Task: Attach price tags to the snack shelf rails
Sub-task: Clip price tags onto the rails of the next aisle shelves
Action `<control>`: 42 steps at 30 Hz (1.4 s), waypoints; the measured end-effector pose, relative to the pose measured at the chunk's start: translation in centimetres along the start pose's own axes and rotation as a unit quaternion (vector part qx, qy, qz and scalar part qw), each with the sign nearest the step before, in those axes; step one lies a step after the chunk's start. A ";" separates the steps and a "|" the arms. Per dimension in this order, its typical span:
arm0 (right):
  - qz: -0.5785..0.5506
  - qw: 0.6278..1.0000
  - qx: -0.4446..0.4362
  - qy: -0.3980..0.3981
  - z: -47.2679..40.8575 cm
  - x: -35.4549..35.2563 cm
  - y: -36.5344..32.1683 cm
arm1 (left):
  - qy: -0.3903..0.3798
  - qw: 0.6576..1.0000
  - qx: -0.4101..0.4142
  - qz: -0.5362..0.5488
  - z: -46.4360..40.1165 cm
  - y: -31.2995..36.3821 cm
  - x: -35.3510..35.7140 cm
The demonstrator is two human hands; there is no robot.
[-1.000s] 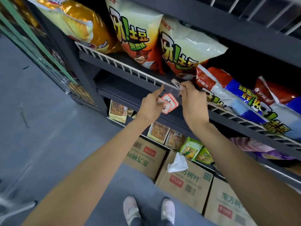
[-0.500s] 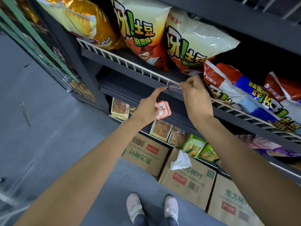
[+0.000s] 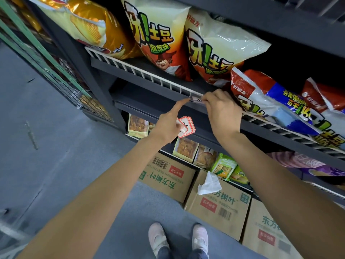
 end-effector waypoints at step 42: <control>0.022 0.999 0.026 -0.032 2.5 0.4 0.7 | -0.024 1.000 0.011 -0.011 -0.6 0.6 -0.4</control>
Point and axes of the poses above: each hand's wrist, its own z-axis away from the middle knuckle, its own x-axis out of the palm, y = z × x, the point moved 9 cm from there along -z, towards the middle knuckle, and after that the axes turned 9 degrees about x, right-handed, at the moved point
